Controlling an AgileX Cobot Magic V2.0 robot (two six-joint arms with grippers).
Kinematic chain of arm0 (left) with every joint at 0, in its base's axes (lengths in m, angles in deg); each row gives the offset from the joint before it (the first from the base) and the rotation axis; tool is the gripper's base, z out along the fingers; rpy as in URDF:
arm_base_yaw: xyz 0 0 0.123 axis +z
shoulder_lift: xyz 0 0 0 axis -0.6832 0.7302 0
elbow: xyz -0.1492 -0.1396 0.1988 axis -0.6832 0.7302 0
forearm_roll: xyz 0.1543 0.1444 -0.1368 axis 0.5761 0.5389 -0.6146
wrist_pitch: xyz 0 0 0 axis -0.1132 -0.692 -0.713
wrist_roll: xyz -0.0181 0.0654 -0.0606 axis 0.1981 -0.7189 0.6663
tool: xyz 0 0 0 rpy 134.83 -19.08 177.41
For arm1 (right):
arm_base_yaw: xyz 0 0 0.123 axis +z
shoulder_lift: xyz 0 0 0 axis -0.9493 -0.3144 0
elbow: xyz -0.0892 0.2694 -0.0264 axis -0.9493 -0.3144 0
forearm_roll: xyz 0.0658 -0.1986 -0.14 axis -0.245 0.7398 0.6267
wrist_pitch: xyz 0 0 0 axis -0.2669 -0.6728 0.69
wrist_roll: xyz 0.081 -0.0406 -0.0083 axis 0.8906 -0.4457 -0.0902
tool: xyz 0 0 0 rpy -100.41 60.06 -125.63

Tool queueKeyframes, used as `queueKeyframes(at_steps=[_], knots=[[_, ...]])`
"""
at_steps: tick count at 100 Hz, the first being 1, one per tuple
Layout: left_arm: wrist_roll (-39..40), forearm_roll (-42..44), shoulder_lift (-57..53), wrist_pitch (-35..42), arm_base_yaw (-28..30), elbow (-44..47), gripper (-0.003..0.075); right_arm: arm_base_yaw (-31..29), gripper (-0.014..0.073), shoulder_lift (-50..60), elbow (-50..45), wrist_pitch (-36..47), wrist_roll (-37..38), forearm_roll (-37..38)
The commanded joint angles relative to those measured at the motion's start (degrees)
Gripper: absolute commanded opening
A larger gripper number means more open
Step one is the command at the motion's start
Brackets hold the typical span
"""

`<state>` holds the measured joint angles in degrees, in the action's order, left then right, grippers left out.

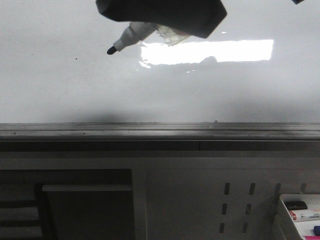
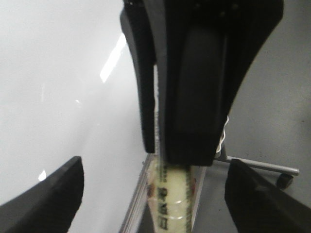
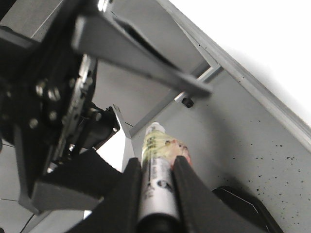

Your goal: Write number 4 on whiteboard

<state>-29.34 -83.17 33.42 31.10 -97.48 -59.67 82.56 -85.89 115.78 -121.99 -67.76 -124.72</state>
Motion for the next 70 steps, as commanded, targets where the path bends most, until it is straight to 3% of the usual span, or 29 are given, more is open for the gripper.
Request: queueKeyframes(at_steps=[1, 21, 44, 56, 70], knots=[[0.3, -2.5, -3.5, 3.4, 2.5, -1.9, 0.0597, 0.0, -0.0061, 1.2, 1.7, -0.3, -0.8, -4.4], [0.4, -9.3, -10.0, -1.5, 14.7, -0.4, 0.0538, 0.0, -0.0061, 5.0, -1.8, 12.3, -4.5, -9.2], [0.4, -17.1, -18.7, 0.3, 28.5, 5.8, 0.0495, 0.0, -0.0061, 6.6, -4.5, 25.3, -13.5, -17.8], [0.4, -17.9, -20.7, 1.1, 32.0, 7.5, 0.0491, 0.0, -0.0062, 6.6, -4.5, 32.2, -15.9, -19.4], [0.4, -17.9, -20.9, 1.6, 33.0, 7.7, 0.0491, 0.0, -0.0062, 4.4, -4.5, 32.5, -20.2, -24.0]])
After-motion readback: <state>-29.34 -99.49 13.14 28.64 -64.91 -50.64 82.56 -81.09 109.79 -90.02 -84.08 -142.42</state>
